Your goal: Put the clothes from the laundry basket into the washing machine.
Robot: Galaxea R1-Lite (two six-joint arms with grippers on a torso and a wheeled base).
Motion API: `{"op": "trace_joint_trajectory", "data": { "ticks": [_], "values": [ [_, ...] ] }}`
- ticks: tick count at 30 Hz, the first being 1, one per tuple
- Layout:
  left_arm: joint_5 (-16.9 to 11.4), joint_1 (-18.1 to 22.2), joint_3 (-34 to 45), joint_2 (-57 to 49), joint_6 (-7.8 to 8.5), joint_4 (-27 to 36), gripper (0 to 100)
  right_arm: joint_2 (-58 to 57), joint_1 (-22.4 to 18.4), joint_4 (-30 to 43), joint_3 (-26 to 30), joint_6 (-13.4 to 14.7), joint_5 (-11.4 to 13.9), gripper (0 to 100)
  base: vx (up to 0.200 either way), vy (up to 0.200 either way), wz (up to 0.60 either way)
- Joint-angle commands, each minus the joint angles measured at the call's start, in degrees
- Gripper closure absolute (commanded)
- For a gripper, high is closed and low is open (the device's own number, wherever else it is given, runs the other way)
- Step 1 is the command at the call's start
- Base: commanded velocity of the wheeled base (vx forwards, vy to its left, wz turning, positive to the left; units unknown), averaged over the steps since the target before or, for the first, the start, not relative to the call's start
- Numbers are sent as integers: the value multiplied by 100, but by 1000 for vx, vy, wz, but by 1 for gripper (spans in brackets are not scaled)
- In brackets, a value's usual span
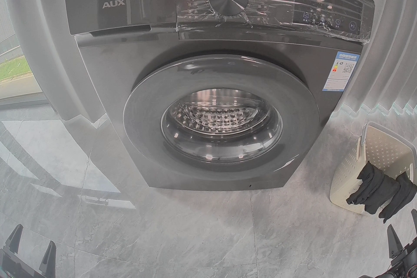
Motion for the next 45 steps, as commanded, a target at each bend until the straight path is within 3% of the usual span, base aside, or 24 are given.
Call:
{"op": "trace_joint_trajectory", "data": {
  "ticks": [1, 16, 17, 19, 21, 23, 26, 27, 28, 29, 31, 32, 34, 37, 42, 45],
  "values": [
    [9, 2, 101, -101, -1, 0, 0, -6, 9, -2, 101, 0, 7, 0, 200, 0, 0],
    [0, 2, 101, -101, -1, 0, 0, -15, 0, -2, 101, -44, 42, 0, 27, 0, 0],
    [0, 2, 101, -101, -1, 0, 0, -15, 0, -37, 57, -79, 103, 0, 0, 0, 0],
    [0, 2, 101, -101, -10, 0, 0, 56, -26, -266, -584, -44, 174, 0, 0, 0, 0],
    [0, 2, 101, -101, -1, 0, 0, 583, 18, -301, -1507, -18, 209, 0, 0, 0, 0],
    [9, 2, 101, -101, 8, 0, 0, 1224, 193, -319, -1815, 105, 350, 0, 0, 0, 0],
    [0, 2, 101, -101, -1, 0, 0, 2147, 870, -345, -1859, 721, 842, 0, 0, 0, 0],
    [0, 2, 101, -101, -1, 0, 0, 2147, 870, -345, -1859, 721, 842, 0, 0, 0, 0],
    [0, 2, 101, -101, -1, 0, 0, 2745, 1187, -354, -1920, 1107, 921, 0, 0, 0, 0],
    [0, 2, 101, -101, -1, 0, 0, 3149, 1301, -363, -1991, 1222, 930, 0, 0, 0, 0],
    [0, 2, 101, -101, -1, 0, 0, 3149, 1301, -363, -1991, 1222, 930, 0, 0, 0, 0],
    [0, 2, 101, -101, -1, 0, 0, 4222, 1468, -600, -2193, 1318, 965, 0, 0, 0, 0],
    [0, 2, 101, -101, -1, 0, 0, 4635, 1485, -837, -2228, 1292, 1044, 0, 0, 0, 0],
    [0, 2, 101, -101, -1, 0, 0, 5505, 1556, -1611, -2237, 1204, 1387, 0, 0, 0, 0],
    [0, 2, 101, -101, -1, 0, 0, 6718, 1767, -2613, -2448, 993, 1404, 0, 0, 0, 0],
    [0, 2, 101, -101, -1, 0, 0, 7043, 1846, -2780, -2562, 993, 1387, 0, 0, 0, 0]
  ]
}}
